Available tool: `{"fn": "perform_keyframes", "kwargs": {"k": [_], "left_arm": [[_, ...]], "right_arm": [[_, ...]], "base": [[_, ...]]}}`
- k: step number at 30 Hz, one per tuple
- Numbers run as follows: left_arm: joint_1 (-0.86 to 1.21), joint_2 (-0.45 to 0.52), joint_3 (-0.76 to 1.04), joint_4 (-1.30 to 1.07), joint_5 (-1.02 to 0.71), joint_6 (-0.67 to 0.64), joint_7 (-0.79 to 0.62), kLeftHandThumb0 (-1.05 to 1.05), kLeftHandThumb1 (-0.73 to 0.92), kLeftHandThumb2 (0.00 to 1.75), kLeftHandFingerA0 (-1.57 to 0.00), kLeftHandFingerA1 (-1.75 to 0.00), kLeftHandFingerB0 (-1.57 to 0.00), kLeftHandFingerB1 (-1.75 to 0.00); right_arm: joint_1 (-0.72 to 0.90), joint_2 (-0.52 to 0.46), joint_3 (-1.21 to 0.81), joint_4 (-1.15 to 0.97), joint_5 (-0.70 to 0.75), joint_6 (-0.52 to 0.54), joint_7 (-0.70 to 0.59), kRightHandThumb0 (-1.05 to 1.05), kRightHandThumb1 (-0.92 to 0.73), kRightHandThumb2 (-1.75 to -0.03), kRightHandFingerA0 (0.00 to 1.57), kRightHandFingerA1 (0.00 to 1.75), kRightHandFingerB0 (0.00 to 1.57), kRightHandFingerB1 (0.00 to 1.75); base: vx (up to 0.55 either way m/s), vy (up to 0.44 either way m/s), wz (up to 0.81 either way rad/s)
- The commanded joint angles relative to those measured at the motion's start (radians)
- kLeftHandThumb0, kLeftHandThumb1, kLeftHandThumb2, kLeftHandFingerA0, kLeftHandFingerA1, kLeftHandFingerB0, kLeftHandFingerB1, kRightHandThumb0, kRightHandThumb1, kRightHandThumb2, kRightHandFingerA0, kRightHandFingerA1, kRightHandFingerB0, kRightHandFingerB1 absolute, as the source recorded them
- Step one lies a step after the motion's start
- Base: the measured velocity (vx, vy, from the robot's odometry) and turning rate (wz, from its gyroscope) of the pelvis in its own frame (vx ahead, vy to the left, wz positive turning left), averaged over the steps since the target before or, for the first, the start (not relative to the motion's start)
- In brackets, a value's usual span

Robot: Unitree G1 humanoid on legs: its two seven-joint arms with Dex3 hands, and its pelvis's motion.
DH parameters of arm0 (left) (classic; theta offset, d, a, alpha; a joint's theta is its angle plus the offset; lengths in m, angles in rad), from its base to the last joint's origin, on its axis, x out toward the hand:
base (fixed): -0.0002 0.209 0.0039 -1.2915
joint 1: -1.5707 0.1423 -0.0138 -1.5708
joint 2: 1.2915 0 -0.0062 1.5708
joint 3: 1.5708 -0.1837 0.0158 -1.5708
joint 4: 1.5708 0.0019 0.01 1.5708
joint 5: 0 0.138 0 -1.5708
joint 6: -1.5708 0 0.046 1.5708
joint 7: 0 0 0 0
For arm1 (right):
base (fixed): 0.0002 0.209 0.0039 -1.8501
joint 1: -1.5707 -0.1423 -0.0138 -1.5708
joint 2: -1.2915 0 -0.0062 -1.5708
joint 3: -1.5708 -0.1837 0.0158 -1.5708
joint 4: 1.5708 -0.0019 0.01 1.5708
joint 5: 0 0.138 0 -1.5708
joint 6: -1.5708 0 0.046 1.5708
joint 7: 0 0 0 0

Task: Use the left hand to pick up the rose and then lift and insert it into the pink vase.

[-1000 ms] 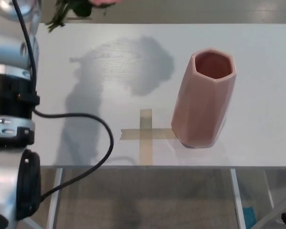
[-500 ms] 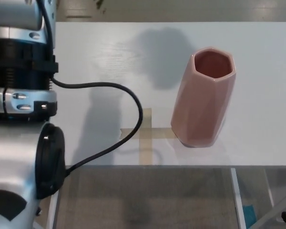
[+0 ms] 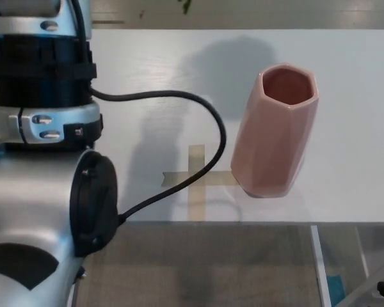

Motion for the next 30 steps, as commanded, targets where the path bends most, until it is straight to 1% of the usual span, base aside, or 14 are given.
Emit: {"fn": "perform_keyframes", "kwargs": {"k": [1,4,5,8,12,15,16,22,23,25,27,30], "left_arm": [[-0.093,-0.072,0.072,-0.111,-0.153,0.313,0.097,-0.23,0.81,0.67,-1.06,-1.42,-0.81,-0.62],[-0.096,-0.085,0.072,-0.132,-0.154,0.341,0.101,-0.22,0.81,0.67,-1.05,-1.42,-0.81,-0.61],[-0.098,-0.087,0.065,-0.136,-0.152,0.342,0.099,-0.21,0.82,0.66,-1.05,-1.42,-0.79,-0.56],[-0.108,-0.094,0.045,-0.145,-0.146,0.343,0.089,-0.21,0.82,0.66,-1.05,-1.41,-0.79,-0.56],[-0.122,-0.115,0.041,-0.159,-0.168,0.352,0.088,-0.21,0.81,0.66,-1.04,-1.41,-0.79,-0.63],[-0.122,-0.115,0.042,-0.166,-0.175,0.365,0.097,-0.21,0.81,0.66,-1.04,-1.41,-0.79,-0.63],[-0.122,-0.128,0.024,-0.165,-0.176,0.361,0.093,-0.2,0.83,0.67,-1.02,-1.41,-0.79,-0.7],[-0.117,-0.136,0.004,-0.179,-0.195,0.372,0.112,-0.19,0.84,0.64,-1.05,-1.39,-0.8,-0.72],[-0.107,-0.163,-0.001,-0.192,-0.197,0.383,0.13,-0.19,0.83,0.64,-1.05,-1.41,-0.82,-0.72],[-0.09,-0.191,-0.017,-0.226,-0.198,0.405,0.152,-0.19,0.82,0.67,-1.02,-1.43,-0.8,-0.7],[-0.085,-0.194,-0.029,-0.231,-0.196,0.41,0.154,-0.19,0.82,0.64,-1.04,-1.41,-0.8,-0.7],[-0.081,-0.193,-0.036,-0.235,-0.202,0.414,0.16,-0.19,0.82,0.64,-1.04,-1.41,-0.8,-0.7]], "right_arm": [[0.009,-0.005,0.0,0.007,0.005,0.012,-0.009,-0.21,-0.64,-0.58,0.62,0.51,0.55,0.48],[0.01,-0.002,0.001,0.008,0.004,0.013,-0.012,-0.21,-0.64,-0.58,0.62,0.51,0.55,0.48],[0.011,-0.003,0.002,0.009,0.004,0.013,-0.012,-0.21,-0.64,-0.58,0.62,0.51,0.55,0.48],[0.011,-0.005,0.004,0.007,0.002,0.013,-0.012,-0.21,-0.64,-0.58,0.62,0.51,0.55,0.48],[0.006,-0.004,0.006,0.007,0.002,0.017,-0.017,-0.21,-0.64,-0.58,0.63,0.52,0.55,0.48],[0.005,-0.004,0.006,0.008,0.002,0.017,-0.018,-0.21,-0.64,-0.58,0.63,0.52,0.55,0.48],[0.006,-0.003,0.004,0.006,0.007,0.017,-0.009,-0.21,-0.64,-0.58,0.63,0.52,0.55,0.48],[0.007,-0.005,0.004,0.005,0.007,0.016,-0.006,-0.21,-0.64,-0.58,0.63,0.52,0.55,0.48],[0.004,-0.004,0.005,0.005,0.006,0.018,-0.012,-0.21,-0.64,-0.58,0.63,0.52,0.55,0.47],[0.001,-0.007,0.006,0.007,0.002,0.015,-0.02,-0.21,-0.64,-0.58,0.62,0.51,0.55,0.48],[0.002,-0.005,0.008,0.008,0.0,0.013,-0.022,-0.21,-0.64,-0.58,0.63,0.52,0.56,0.48],[0.002,-0.005,0.01,0.009,0.0,0.012,-0.024,-0.21,-0.64,-0.58,0.63,0.52,0.56,0.48]], "base": [[0.0,0.0,0.0],[0.0,0.0,0.0],[0.0,0.0,0.0],[0.0,0.0,0.0],[0.0,0.0,0.0],[0.0,0.0,0.0],[0.0,0.0,0.0],[0.0,0.0,0.0],[0.0,0.0,0.0],[0.0,0.0,0.0],[0.0,0.0,0.0],[0.0,0.0,0.0]]}}
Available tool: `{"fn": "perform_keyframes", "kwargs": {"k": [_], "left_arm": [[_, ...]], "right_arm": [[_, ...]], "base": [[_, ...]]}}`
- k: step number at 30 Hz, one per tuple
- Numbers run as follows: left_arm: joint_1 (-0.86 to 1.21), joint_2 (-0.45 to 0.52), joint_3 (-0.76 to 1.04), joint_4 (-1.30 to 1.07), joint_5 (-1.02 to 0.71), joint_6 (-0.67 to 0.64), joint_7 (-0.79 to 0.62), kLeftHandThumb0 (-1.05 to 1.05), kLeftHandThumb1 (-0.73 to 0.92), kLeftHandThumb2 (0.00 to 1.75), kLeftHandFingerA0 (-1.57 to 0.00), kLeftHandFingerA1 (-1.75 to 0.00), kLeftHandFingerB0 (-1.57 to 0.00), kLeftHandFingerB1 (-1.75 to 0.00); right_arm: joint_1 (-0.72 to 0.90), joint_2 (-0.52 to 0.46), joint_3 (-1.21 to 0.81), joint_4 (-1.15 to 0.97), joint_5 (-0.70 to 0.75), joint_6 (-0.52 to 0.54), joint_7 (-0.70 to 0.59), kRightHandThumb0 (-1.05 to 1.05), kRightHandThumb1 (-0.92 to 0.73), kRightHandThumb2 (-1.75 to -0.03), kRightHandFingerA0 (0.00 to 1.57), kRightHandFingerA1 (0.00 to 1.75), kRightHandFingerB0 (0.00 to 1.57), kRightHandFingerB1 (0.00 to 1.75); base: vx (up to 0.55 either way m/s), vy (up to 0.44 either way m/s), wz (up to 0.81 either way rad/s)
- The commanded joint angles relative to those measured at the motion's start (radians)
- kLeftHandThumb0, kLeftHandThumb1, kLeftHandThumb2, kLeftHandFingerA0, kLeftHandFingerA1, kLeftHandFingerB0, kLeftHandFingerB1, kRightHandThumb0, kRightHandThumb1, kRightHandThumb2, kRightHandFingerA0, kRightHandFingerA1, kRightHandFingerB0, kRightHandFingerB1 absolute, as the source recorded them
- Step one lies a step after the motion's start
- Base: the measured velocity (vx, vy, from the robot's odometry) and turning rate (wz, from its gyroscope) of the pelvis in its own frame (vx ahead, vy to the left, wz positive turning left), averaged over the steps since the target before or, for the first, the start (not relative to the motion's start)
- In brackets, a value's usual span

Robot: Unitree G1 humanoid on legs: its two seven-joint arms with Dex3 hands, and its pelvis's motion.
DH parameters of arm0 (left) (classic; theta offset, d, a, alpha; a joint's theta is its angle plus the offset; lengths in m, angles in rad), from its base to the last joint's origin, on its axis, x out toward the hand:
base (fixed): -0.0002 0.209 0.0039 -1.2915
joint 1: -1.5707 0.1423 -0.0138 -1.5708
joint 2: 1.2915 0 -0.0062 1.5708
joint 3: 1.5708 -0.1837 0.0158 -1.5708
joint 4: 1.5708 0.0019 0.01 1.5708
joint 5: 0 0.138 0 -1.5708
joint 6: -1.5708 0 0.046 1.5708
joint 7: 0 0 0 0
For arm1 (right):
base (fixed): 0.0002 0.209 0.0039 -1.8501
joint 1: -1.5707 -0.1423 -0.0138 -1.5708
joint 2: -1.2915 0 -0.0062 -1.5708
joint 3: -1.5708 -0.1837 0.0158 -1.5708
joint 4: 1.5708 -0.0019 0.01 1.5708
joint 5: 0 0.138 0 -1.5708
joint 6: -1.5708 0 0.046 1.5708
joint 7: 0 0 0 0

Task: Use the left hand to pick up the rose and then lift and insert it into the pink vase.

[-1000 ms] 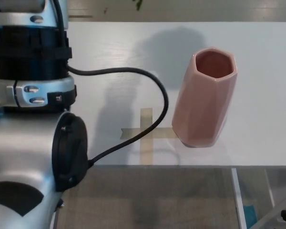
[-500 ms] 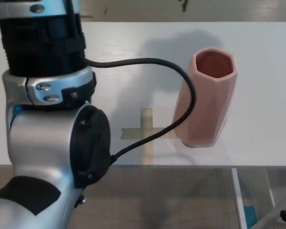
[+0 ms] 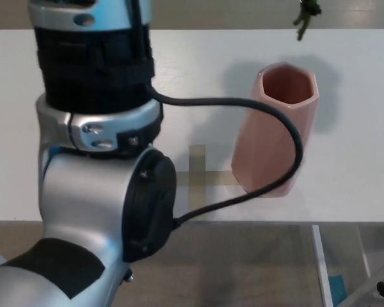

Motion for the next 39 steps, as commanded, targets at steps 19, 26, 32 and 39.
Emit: {"fn": "perform_keyframes", "kwargs": {"k": [19,26,32,39], "left_arm": [[0.114,0.029,-0.147,-0.035,-0.02,0.014,0.012,-0.16,0.81,0.65,-1.01,-1.42,-0.78,-0.61],[0.143,0.029,-0.161,-0.038,-0.026,0.006,0.01,-0.15,0.8,0.65,-0.97,-1.46,-0.81,-0.75],[0.158,0.026,-0.166,-0.035,-0.03,-0.007,0.004,-0.16,0.8,0.67,-0.95,-1.44,-0.8,-0.72],[0.189,0.02,-0.174,-0.042,-0.032,-0.018,0.003,-0.16,0.8,0.68,-0.97,-1.42,-0.83,-0.76]], "right_arm": [[0.005,-0.003,0.0,-0.001,0.008,0.009,-0.006,-0.2,-0.64,-0.58,0.65,0.52,0.57,0.48],[0.012,-0.003,0.006,-0.013,0.003,0.003,-0.009,-0.19,-0.63,-0.58,0.65,0.52,0.57,0.49],[0.006,-0.004,0.009,-0.014,0.002,0.005,-0.01,-0.19,-0.63,-0.58,0.64,0.52,0.57,0.48],[0.002,-0.004,0.006,-0.011,0.007,0.002,-0.004,-0.19,-0.63,-0.58,0.64,0.52,0.56,0.48]], "base": [[0.0,0.0,0.0],[0.0,0.0,0.0],[0.0,0.0,0.0],[0.0,0.0,0.0]]}}
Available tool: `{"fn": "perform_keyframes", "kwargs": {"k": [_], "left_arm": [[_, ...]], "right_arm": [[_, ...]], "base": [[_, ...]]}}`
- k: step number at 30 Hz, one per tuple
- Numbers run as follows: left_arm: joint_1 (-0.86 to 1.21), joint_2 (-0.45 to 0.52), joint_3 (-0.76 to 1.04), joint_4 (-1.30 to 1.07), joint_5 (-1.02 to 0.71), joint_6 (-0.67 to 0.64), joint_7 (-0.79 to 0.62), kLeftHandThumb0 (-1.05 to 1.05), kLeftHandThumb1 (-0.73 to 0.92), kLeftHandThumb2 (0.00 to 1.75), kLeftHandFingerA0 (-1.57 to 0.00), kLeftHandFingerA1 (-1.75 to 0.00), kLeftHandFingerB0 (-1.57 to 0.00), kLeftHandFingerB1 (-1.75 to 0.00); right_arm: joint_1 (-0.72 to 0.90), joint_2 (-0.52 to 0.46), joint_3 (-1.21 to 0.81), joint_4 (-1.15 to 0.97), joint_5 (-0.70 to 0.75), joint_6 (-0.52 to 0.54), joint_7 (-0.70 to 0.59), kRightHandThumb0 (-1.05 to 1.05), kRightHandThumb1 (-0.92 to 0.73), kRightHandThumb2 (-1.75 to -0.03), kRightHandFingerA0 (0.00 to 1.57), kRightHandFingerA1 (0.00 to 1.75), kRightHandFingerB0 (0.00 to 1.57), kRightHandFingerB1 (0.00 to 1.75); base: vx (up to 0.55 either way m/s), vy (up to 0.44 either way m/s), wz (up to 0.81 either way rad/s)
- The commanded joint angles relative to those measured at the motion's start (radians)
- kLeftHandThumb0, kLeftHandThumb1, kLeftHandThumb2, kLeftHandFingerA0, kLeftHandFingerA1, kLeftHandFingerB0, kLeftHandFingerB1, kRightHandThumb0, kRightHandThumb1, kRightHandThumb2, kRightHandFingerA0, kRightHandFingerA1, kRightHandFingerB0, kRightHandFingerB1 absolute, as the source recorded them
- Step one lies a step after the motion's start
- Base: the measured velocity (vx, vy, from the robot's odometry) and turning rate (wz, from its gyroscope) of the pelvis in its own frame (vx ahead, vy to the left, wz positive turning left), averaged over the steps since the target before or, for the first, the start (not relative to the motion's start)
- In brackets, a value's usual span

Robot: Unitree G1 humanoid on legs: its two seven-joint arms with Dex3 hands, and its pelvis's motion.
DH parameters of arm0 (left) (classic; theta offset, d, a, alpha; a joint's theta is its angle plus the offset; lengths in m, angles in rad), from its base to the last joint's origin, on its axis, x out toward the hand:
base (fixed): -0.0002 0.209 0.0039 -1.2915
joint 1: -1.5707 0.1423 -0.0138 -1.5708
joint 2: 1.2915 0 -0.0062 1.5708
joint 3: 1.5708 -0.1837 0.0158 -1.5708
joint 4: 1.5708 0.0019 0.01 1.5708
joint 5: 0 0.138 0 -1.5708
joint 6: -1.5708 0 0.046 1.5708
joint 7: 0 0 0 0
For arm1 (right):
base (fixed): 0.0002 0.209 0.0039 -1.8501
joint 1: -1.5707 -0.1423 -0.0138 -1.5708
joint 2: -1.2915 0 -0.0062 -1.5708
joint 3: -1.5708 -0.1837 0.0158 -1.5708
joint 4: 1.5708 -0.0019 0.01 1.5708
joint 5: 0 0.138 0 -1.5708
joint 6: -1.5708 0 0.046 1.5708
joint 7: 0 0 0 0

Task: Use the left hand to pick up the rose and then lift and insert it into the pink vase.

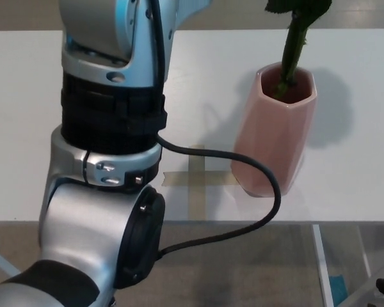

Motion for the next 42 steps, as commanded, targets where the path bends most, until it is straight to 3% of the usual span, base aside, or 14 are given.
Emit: {"fn": "perform_keyframes", "kwargs": {"k": [1,9,10,11,15,16,17,18,22,27,42], "left_arm": [[0.029,-0.004,-0.006,-0.017,-0.015,-0.027,-0.009,-0.16,0.8,0.69,-0.97,-1.42,-0.83,-0.76],[0.046,0.027,-0.049,-0.001,-0.013,-0.046,-0.058,-0.16,0.81,0.64,-1.03,-1.4,-0.83,-0.78],[0.035,0.064,-0.075,0.012,-0.022,-0.009,-0.107,-0.23,0.77,0.63,-1.13,-1.0,-0.63,-0.43],[0.02,0.095,-0.097,0.03,-0.034,0.023,-0.155,-0.44,0.68,0.61,-0.67,-0.45,-0.2,-0.28],[0.003,0.127,-0.12,0.057,-0.053,0.043,-0.202,-0.44,0.68,0.61,-0.67,-0.45,-0.2,-0.28],[-0.006,0.155,-0.15,0.078,-0.061,0.052,-0.254,-0.82,0.47,0.8,0.0,0.0,0.0,-0.01],[-0.018,0.195,-0.193,0.108,-0.071,0.065,-0.331,-0.82,0.47,0.8,0.0,0.0,0.0,-0.01],[-0.019,0.205,-0.2,0.116,-0.076,0.067,-0.346,-0.83,0.51,0.56,0.0,0.0,0.0,0.0],[0.005,0.223,-0.214,0.117,-0.083,0.034,-0.372,-0.9,0.49,0.6,0.0,0.0,0.0,0.0],[0.019,0.247,-0.217,0.113,-0.086,0.028,-0.4,-0.8,0.5,0.56,0.0,0.0,0.0,0.0],[0.015,0.274,-0.239,0.115,-0.063,-0.008,-0.455,-0.79,0.49,0.56,0.0,0.0,0.0,0.0]], "right_arm": [[0.004,-0.003,-0.002,0.002,0.006,0.001,0.001,-0.19,-0.63,-0.58,0.64,0.52,0.56,0.48],[0.003,-0.001,-0.009,0.001,0.013,-0.002,0.007,-0.2,-0.63,-0.58,0.65,0.53,0.58,0.49],[0.001,-0.002,-0.012,0.0,0.018,0.001,0.011,-0.2,-0.64,-0.58,0.65,0.53,0.57,0.49],[0.0,-0.001,-0.014,0.0,0.02,0.002,0.013,-0.2,-0.64,-0.58,0.65,0.53,0.57,0.49],[0.0,0.001,-0.015,0.0,0.019,0.002,0.014,-0.2,-0.64,-0.58,0.65,0.53,0.57,0.49],[0.0,0.001,-0.014,0.0,0.018,0.001,0.013,-0.2,-0.63,-0.58,0.65,0.53,0.57,0.49],[0.002,0.001,-0.012,-0.001,0.017,-0.001,0.013,-0.2,-0.63,-0.58,0.65,0.53,0.57,0.49],[0.001,0.0,-0.011,-0.001,0.016,-0.001,0.013,-0.2,-0.63,-0.58,0.65,0.53,0.57,0.49],[-0.004,-0.002,-0.01,0.001,0.016,0.003,0.013,-0.2,-0.63,-0.58,0.65,0.53,0.57,0.49],[-0.014,-0.002,-0.005,0.004,0.012,0.001,0.006,-0.19,-0.63,-0.58,0.65,0.53,0.57,0.49],[-0.022,-0.002,-0.002,0.002,0.014,-0.004,0.0,-0.2,-0.63,-0.58,0.64,0.53,0.57,0.49]], "base": [[0.0,0.0,0.0],[0.0,0.0,0.0],[0.0,0.0,0.0],[0.0,0.0,0.0],[0.0,0.0,0.0],[0.0,0.0,0.0],[0.0,0.0,0.0],[0.0,0.0,0.0],[0.0,0.0,0.0],[0.0,0.0,0.0],[0.0,0.0,0.0]]}}
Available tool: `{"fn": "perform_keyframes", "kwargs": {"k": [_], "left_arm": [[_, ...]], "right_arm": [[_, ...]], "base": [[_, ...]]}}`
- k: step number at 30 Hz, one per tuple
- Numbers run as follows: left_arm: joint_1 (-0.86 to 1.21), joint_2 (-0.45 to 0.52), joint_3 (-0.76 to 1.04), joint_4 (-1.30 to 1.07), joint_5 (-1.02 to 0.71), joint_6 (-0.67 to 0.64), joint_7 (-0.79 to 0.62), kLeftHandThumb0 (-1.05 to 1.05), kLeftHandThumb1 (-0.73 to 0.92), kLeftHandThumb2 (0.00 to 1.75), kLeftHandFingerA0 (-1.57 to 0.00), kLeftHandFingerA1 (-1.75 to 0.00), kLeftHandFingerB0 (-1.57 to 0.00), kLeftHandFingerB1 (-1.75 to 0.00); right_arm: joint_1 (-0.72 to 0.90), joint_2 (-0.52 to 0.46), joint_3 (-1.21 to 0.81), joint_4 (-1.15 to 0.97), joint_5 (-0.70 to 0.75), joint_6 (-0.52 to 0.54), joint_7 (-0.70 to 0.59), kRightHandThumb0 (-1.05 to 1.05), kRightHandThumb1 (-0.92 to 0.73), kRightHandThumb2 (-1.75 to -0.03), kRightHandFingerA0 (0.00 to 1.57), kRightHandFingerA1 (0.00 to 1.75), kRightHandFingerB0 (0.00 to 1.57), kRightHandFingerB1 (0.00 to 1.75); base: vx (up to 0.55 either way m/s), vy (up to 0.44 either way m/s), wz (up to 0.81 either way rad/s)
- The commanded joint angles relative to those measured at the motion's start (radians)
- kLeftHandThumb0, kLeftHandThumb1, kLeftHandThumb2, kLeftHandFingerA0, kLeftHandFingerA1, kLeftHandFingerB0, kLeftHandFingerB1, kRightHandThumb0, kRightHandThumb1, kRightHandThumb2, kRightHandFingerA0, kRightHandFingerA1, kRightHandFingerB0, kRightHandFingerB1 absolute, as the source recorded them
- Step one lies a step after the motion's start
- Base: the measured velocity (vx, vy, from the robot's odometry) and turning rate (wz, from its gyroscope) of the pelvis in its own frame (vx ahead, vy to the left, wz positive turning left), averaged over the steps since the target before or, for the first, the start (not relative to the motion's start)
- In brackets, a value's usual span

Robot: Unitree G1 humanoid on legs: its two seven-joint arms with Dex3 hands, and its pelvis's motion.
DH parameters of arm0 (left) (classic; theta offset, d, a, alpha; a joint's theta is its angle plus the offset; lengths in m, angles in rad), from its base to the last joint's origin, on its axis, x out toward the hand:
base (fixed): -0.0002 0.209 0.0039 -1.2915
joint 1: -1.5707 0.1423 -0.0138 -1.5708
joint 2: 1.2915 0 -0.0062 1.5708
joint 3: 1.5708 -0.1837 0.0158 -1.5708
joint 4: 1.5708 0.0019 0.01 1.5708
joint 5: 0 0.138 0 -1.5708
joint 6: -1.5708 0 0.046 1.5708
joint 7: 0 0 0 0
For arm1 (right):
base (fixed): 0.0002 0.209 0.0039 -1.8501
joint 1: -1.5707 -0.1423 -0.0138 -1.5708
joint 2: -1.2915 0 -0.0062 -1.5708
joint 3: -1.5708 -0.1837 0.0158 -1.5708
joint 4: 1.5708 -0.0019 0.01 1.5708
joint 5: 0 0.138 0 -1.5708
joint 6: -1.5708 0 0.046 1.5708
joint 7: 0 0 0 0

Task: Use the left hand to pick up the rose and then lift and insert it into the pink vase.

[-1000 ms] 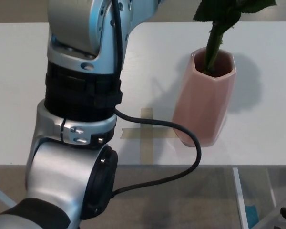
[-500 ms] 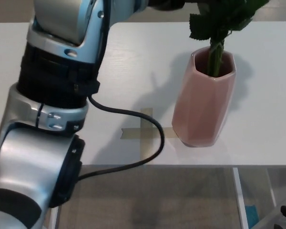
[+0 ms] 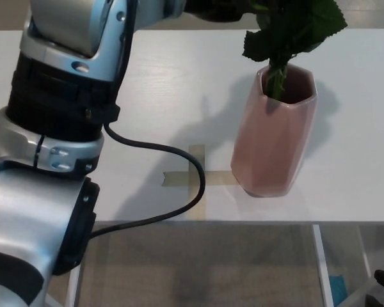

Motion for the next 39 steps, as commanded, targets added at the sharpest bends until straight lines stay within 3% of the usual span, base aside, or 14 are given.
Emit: {"fn": "perform_keyframes", "kwargs": {"k": [1,5,16,22,28,29,31,32,33,34,35,39], "left_arm": [[0.0,0.014,-0.017,-0.004,0.001,-0.034,-0.053,-0.79,0.49,0.56,0.0,0.0,0.0,0.0],[-0.001,0.013,-0.017,-0.003,0.004,-0.036,-0.058,-0.79,0.49,0.56,0.0,0.0,0.0,0.0],[-0.054,0.103,-0.263,0.197,0.12,-0.23,-0.298,-0.72,0.41,0.54,0.0,0.0,0.0,0.0],[-0.079,0.114,-0.321,0.307,0.17,-0.322,-0.348,-0.78,0.41,0.55,0.0,0.0,0.0,0.0],[-0.024,0.063,-0.195,0.328,0.129,-0.36,-0.281,-0.69,0.41,0.53,0.0,0.0,0.0,-0.01],[-0.039,0.055,-0.158,0.364,0.1,-0.356,-0.317,-0.7,0.4,0.55,0.0,0.0,-0.03,-0.25],[-0.066,0.047,-0.12,0.415,0.081,-0.34,-0.365,-0.7,0.4,0.56,0.0,0.0,-0.11,-0.28],[-0.084,0.045,-0.103,0.447,0.072,-0.319,-0.392,-0.62,0.36,0.74,0.0,0.0,-0.08,-0.31],[-0.102,0.049,-0.101,0.465,0.076,-0.302,-0.409,-0.62,0.36,0.74,0.0,0.0,-0.08,-0.31],[-0.117,0.051,-0.099,0.483,0.083,-0.294,-0.422,-0.71,0.4,0.58,0.0,0.0,-0.09,-0.27],[-0.123,0.055,-0.1,0.49,0.093,-0.292,-0.425,-0.62,0.4,0.77,0.0,0.0,-0.05,-0.24],[-0.127,0.069,-0.087,0.494,0.111,-0.278,-0.415,-0.63,0.39,0.76,0.0,0.0,0.0,-0.12]], "right_arm": [[0.003,-0.002,-0.003,0.003,0.005,-0.004,-0.004,-0.2,-0.63,-0.58,0.64,0.53,0.57,0.49],[0.003,-0.002,-0.003,0.003,0.005,-0.004,-0.004,-0.2,-0.63,-0.58,0.64,0.53,0.57,0.49],[-0.015,-0.005,-0.004,-0.01,0.006,0.001,0.001,-0.2,-0.63,-0.58,0.65,0.53,0.57,0.49],[-0.015,-0.003,-0.011,-0.021,0.016,-0.006,0.015,-0.2,-0.63,-0.58,0.65,0.53,0.57,0.49],[-0.022,0.0,-0.017,-0.028,0.02,-0.003,0.022,-0.19,-0.63,-0.58,0.64,0.53,0.57,0.49],[-0.024,0.001,-0.017,-0.028,0.019,-0.003,0.02,-0.19,-0.63,-0.58,0.64,0.53,0.57,0.49],[-0.029,0.003,-0.016,-0.026,0.018,-0.003,0.018,-0.19,-0.63,-0.58,0.64,0.53,0.57,0.49],[-0.028,0.002,-0.017,-0.025,0.018,-0.005,0.02,-0.19,-0.63,-0.58,0.64,0.53,0.57,0.49],[-0.028,0.001,-0.017,-0.025,0.017,-0.005,0.018,-0.19,-0.63,-0.58,0.64,0.53,0.57,0.49],[-0.029,0.001,-0.018,-0.024,0.018,-0.005,0.02,-0.19,-0.63,-0.58,0.64,0.53,0.57,0.49],[-0.03,0.001,-0.018,-0.024,0.018,-0.005,0.019,-0.19,-0.63,-0.58,0.64,0.53,0.57,0.49],[-0.031,-0.001,-0.016,-0.02,0.013,-0.005,0.013,-0.19,-0.63,-0.58,0.64,0.53,0.57,0.49]], "base": [[0.0,0.0,0.0],[0.0,0.0,0.0],[0.0,0.0,0.0],[0.0,0.0,0.0],[0.0,0.0,0.0],[0.0,0.0,0.0],[0.0,0.0,0.0],[0.0,0.0,0.0],[0.0,0.0,0.0],[0.0,0.0,0.0],[0.0,0.0,0.0],[0.0,0.0,0.0]]}}
